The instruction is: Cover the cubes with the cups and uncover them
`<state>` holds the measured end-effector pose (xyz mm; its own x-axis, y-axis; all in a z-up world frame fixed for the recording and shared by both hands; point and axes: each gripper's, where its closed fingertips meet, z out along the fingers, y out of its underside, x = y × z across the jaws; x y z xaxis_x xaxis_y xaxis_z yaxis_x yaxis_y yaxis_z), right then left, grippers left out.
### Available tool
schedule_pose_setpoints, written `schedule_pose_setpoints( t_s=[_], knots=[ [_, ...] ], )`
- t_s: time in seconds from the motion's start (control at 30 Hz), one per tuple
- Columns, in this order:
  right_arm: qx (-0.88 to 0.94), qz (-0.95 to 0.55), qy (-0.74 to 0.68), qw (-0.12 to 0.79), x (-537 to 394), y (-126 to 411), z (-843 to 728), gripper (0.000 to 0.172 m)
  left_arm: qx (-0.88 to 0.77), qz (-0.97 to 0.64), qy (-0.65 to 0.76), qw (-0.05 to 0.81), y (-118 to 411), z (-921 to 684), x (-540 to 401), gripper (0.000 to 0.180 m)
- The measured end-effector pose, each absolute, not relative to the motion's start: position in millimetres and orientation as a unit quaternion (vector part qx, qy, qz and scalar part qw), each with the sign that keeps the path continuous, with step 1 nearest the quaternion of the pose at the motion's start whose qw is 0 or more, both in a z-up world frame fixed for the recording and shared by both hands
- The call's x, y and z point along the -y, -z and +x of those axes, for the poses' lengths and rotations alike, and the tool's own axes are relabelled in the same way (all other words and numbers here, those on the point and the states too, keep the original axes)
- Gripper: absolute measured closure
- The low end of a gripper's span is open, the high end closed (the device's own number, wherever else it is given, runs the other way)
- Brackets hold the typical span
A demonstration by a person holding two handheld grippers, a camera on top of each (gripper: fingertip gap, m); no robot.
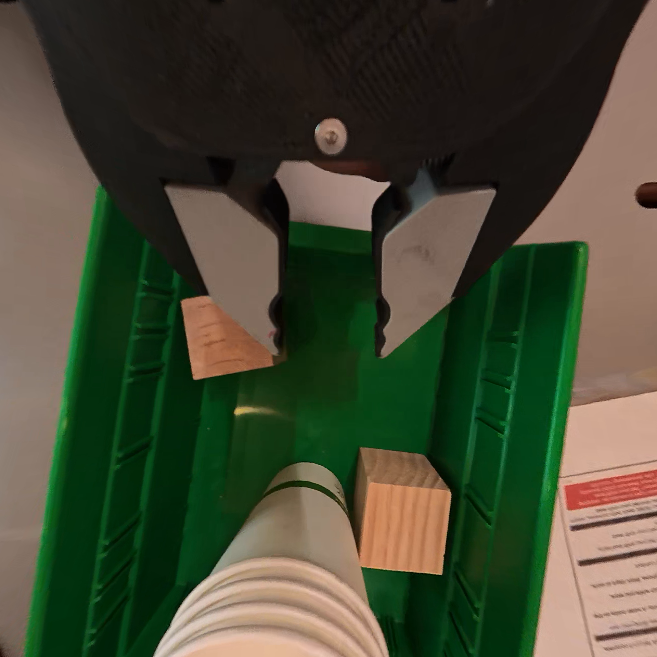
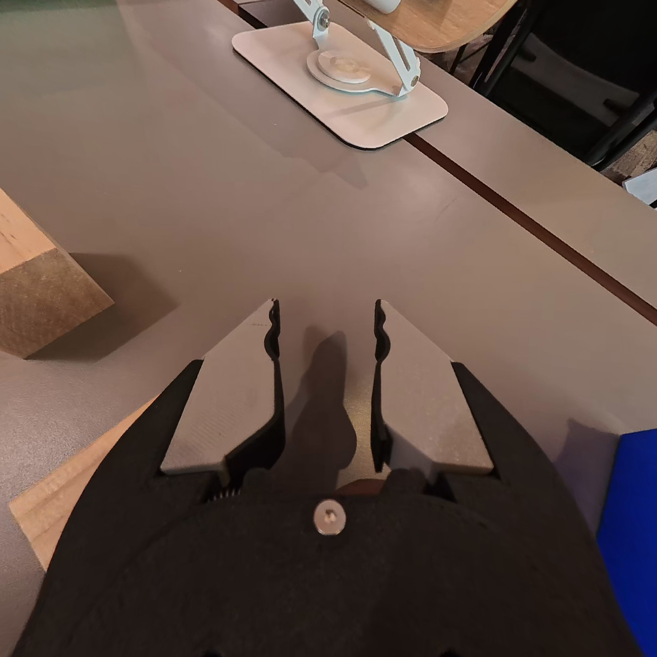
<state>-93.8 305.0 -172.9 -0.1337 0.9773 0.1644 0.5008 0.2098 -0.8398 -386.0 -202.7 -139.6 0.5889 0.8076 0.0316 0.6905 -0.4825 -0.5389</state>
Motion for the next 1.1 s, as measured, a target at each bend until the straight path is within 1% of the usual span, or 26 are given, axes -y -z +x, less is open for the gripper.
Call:
schedule_pose_setpoints(
  t_s=[0.07,0.13,0.17,0.23,0.27,0.37,0.4,0.43,0.5,0.57,0.63,0.67,0.73,0.8,0.87,0.93,1.0,1.1],
  knots=[
    [0.684,-0.54,-0.317,0.374,-303,174,-94,0.121,0.444,-0.85,-0.058,0.279,140,-372,189,0.112],
    [0.686,-0.539,-0.314,0.374,-303,175,-94,0.121,0.442,-0.848,-0.017,0.292,141,-360,176,0.101],
    [0.686,-0.539,-0.314,0.375,-302,174,-94,0.121,0.438,-0.851,-0.014,0.288,144,-357,172,0.097],
    [0.685,-0.539,-0.315,0.375,-302,174,-93,0.121,0.434,-0.865,-0.04,0.249,158,-357,175,0.092],
    [0.684,-0.54,-0.315,0.375,-302,174,-93,0.121,0.437,-0.865,-0.046,0.243,163,-359,174,0.08],
    [0.682,-0.541,-0.317,0.377,-302,172,-92,0.121,0.449,-0.859,-0.023,0.245,170,-358,167,0.077],
    [0.681,-0.541,-0.318,0.378,-303,171,-91,0.121,0.449,-0.861,-0.03,0.239,170,-361,170,0.07],
    [0.679,-0.542,-0.32,0.378,-303,170,-91,0.121,0.452,-0.86,-0.038,0.236,169,-364,174,0.068],
    [0.676,-0.543,-0.324,0.379,-304,169,-90,0.122,0.464,-0.852,-0.074,0.231,160,-376,191,0.083],
    [0.674,-0.544,-0.327,0.378,-304,168,-91,0.122,0.473,-0.848,-0.12,0.209,155,-386,216,0.087],
    [0.675,-0.544,-0.326,0.377,-305,168,-92,0.122,0.487,-0.84,-0.13,0.201,153,-388,232,0.093],
    [0.676,-0.543,-0.325,0.377,-305,168,-92,0.122,0.492,-0.834,-0.137,0.208,150,-391,237,0.094],
    [0.678,-0.542,-0.324,0.377,-304,169,-92,0.122,0.492,-0.824,-0.12,0.254,141,-390,230,0.1],
    [0.679,-0.541,-0.323,0.376,-303,170,-92,0.122,0.481,-0.817,-0.069,0.31,130,-381,209,0.099],
    [0.681,-0.541,-0.322,0.376,-302,171,-93,0.122,0.463,-0.824,-0.036,0.324,129,-370,191,0.093],
    [0.682,-0.541,-0.32,0.373,-301,173,-92,0.121,0.433,-0.848,-0.042,0.302,137,-363,180,0.088],
    [0.683,-0.541,-0.318,0.373,-301,174,-91,0.122,0.413,-0.868,-0.066,0.266,151,-363,175,0.079],
    [0.681,-0.541,-0.319,0.376,-301,172,-90,0.122,0.396,-0.892,-0.112,0.19,180,-368,183,0.076]
  ],
)
